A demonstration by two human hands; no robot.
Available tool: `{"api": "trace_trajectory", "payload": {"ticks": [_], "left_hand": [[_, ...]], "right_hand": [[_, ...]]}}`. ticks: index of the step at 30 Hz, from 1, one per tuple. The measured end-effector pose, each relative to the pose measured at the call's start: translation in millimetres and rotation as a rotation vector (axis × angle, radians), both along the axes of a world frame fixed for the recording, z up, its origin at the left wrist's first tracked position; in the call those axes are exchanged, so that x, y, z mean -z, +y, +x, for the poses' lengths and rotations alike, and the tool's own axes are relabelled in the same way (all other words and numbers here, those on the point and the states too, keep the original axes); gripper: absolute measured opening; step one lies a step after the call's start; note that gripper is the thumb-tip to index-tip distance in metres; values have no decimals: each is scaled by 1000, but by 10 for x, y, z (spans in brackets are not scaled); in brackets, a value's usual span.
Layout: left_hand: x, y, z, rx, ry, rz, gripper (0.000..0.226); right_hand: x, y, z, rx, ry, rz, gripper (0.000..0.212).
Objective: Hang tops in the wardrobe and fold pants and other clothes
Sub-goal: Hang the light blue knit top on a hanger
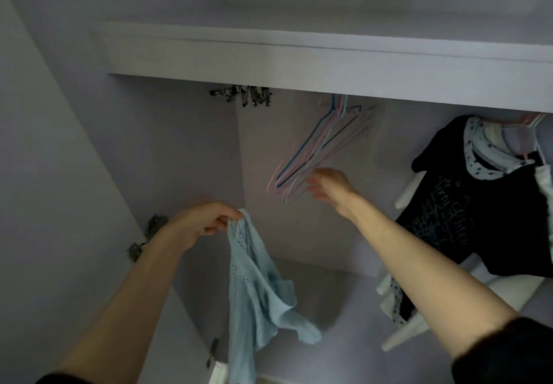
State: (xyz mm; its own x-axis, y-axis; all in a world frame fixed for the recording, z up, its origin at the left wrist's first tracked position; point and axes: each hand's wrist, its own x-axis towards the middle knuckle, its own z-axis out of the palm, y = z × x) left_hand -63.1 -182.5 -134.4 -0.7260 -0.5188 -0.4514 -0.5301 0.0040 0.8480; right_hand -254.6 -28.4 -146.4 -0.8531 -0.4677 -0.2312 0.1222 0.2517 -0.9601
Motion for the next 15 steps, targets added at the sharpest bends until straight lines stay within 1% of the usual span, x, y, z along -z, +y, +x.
{"api": "trace_trajectory", "payload": {"ticks": [2,6,9,10,11,15], "left_hand": [[-26,-12,-18,-35,22,-2,20],[-78,-58,-48,-62,38,-12,11],[-94,-99,-62,-66,45,-32,6],[-89,-116,-59,-68,45,-35,5],[-81,-128,-54,-69,44,-36,4],[-22,-143,-37,-73,36,-37,7]], "right_hand": [[-98,-158,-38,11,-127,-111,17],[-164,-293,-70,80,-207,-123,13],[-169,-348,-86,182,-200,-169,23],[-177,-354,-93,222,-188,-195,22],[-183,-346,-100,262,-190,-236,22],[-172,-161,-171,374,-177,-409,33]]}}
